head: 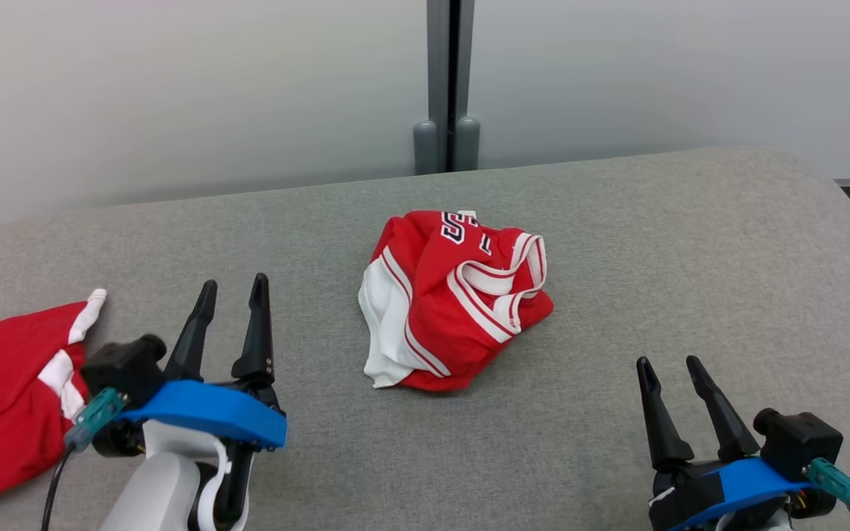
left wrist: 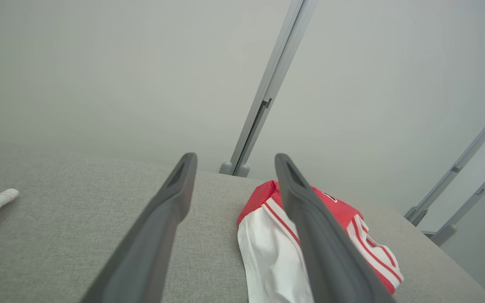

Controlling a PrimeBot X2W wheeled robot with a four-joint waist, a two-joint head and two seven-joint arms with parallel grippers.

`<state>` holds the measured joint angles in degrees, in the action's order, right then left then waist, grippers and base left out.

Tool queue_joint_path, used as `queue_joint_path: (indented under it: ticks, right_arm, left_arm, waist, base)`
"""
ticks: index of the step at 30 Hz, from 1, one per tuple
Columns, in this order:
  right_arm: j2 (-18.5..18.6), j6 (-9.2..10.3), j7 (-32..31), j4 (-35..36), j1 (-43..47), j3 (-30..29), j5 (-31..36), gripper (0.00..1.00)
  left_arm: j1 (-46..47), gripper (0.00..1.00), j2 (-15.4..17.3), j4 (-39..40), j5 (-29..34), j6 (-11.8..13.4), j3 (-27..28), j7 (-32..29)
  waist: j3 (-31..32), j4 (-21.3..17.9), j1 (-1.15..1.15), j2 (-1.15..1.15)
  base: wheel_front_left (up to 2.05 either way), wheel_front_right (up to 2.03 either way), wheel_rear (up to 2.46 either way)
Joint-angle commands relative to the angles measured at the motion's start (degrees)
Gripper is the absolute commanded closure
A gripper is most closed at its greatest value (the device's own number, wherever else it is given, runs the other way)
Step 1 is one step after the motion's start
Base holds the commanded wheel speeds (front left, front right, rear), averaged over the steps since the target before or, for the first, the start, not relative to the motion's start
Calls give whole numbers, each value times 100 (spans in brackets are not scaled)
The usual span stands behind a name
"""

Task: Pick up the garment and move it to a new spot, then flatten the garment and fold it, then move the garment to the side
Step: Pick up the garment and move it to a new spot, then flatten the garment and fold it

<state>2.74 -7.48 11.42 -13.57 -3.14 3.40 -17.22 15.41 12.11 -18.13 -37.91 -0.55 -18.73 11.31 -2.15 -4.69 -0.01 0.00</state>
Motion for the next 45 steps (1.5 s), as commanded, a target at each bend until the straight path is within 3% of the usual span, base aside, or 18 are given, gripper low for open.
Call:
queue_joint_path:
  ticks: [1, 5, 15, 25, 39, 45]
  right_arm:
    - [27, -3, 0, 27, 50, -14, -2, 0]
    - [26, -3, -17, 71, 80, -70, 20, 0]
    - [27, -3, -43, 74, 103, -270, 109, 0]
    - [27, -3, -106, -50, 157, -444, 155, 0]
    - [27, -3, -137, -121, 163, -510, 110, 0]
    - [26, -3, -206, -144, -47, -266, -160, 0]
  left_arm:
    - [-77, 0, 14, 45, -8, -26, 30, 49]
    - [-403, 0, 72, 297, 149, -85, 145, 305]
    - [-1137, 0, -12, 708, 978, 101, 579, 393]
    - [-1587, 0, 78, 547, 1627, 17, 734, 395]
    - [-1744, 0, 106, 545, 1788, -38, 760, 396]
    - [-1737, 0, 85, 555, 1801, -16, 792, 396]
  waist:
    - [-10, 30, 1, 0]
    - [-15, 151, 1, 0]
    - [-13, 413, 1, 0]
    - [45, 475, 1, 0]
    - [48, 470, 1, 0]
    - [-30, 421, 1, 0]
  base:
    - [0, 0, 0]
    - [0, 0, 0]
    - [0, 0, 0]
    - [0, 0, 0]
    - [0, 0, 0]
    - [0, 0, 0]
